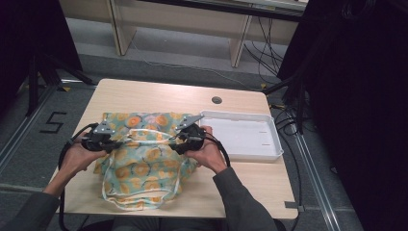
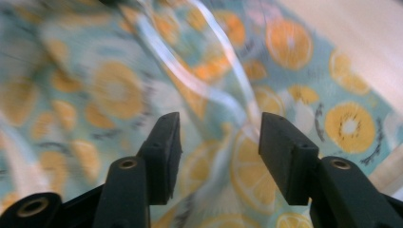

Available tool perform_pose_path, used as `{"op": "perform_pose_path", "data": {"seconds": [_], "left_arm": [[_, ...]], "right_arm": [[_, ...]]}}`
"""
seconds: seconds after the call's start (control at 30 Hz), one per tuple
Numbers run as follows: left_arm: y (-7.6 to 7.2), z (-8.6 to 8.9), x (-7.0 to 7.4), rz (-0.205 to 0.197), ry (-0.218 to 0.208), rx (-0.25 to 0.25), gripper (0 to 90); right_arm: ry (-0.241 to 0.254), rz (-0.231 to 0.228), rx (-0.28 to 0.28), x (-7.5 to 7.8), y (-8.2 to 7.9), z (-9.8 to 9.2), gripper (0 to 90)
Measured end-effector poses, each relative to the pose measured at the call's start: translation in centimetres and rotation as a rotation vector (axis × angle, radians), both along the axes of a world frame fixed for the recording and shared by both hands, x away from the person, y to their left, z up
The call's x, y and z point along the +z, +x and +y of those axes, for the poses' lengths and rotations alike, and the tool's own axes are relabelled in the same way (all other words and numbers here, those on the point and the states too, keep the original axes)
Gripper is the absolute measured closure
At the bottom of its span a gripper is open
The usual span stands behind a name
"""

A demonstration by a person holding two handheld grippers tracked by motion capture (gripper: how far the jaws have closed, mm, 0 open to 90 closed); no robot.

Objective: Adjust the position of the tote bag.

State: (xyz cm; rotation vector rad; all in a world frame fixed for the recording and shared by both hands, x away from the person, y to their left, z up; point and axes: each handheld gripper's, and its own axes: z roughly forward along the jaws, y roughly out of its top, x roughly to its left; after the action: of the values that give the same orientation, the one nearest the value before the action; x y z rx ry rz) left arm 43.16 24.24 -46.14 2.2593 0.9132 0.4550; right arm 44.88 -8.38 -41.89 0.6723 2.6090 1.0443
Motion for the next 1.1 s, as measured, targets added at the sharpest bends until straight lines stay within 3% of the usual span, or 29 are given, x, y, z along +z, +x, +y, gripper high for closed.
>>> {"op": "perform_pose_path", "data": {"seconds": [0.1, 0.13, 0.17, 0.23, 0.33, 0.4, 0.43, 0.5, 0.57, 0.6, 0.63, 0.77, 0.9, 0.93, 0.97, 1.03, 1.1], "left_arm": [[0.1, 0.0, 0.0, -0.008, 0.011, -0.007, 88.8], [0.0, 0.0, 0.0, -0.009, 0.013, -0.006, 88.8], [0.0, 0.0, 0.1, -0.005, 0.015, -0.006, 88.8], [0.1, 0.0, 0.1, -0.003, 0.024, -0.004, 88.8], [0.0, -0.1, 0.0, -0.002, 0.013, 0.009, 88.8], [0.0, -0.2, 0.0, -0.003, 0.009, 0.009, 88.8], [0.0, -0.1, 0.0, -0.011, 0.018, -0.004, 88.8], [0.0, -0.1, 0.0, -0.010, 0.015, 0.001, 88.7], [0.0, -0.1, 0.0, -0.005, 0.013, 0.002, 88.7], [0.0, -0.1, 0.0, -0.007, 0.015, 0.002, 88.7], [0.0, -0.2, 0.0, -0.010, 0.013, -0.003, 88.6], [0.0, -0.3, 0.1, -0.002, 0.020, -0.007, 88.3], [0.0, -0.2, 0.1, -0.009, 0.014, -0.006, 87.6], [0.0, -0.2, 0.1, -0.010, 0.013, -0.004, 87.6], [0.0, -0.2, 0.0, -0.009, 0.015, -0.006, 87.1], [0.0, -0.3, 0.0, -0.003, 0.011, -0.001, 87.0], [-0.1, -0.3, 0.0, -0.005, 0.008, -0.001, 85.7]], "right_arm": [[0.020, -0.011, 0.026, 1.0, -1.4, -0.2, 49.0], [0.046, -0.015, 0.075, 1.5, -2.5, -0.2, 50.1], [0.030, 0.000, 0.104, 1.6, -3.2, 0.0, 50.1], [-0.001, -0.020, 0.174, 1.0, -4.9, 0.8, 50.3], [-0.017, -0.042, 0.203, 0.7, -5.6, 1.3, 51.0], [-0.034, -0.013, 0.259, 0.3, -6.0, 1.9, 51.6], [-0.034, -0.013, 0.259, 0.3, -6.0, 1.9, 51.6], [-0.118, -0.010, 0.259, -1.3, -5.5, 2.3, 49.3], [-0.132, 0.001, 0.245, -1.7, -5.3, 2.3, 47.9], [-0.154, -0.010, 0.221, -2.3, -4.7, 2.2, 45.9], [-0.199, -0.051, 0.187, -3.0, -3.7, 2.0, 45.5], [-0.204, -0.060, 0.155, -3.5, -2.5, 1.6, 40.4], [-0.244, -0.080, 0.184, -4.1, -2.3, 1.9, 35.8], [-0.250, -0.015, 0.148, -4.2, -2.6, 2.1, 35.8], [-0.289, -0.089, 0.160, -4.7, -2.4, 2.4, 42.9], [-0.299, -0.107, 0.171, -4.8, -2.2, 2.4, 46.4], [-0.315, -0.097, 0.165, -5.1, -2.0, 2.5, 68.4]]}}
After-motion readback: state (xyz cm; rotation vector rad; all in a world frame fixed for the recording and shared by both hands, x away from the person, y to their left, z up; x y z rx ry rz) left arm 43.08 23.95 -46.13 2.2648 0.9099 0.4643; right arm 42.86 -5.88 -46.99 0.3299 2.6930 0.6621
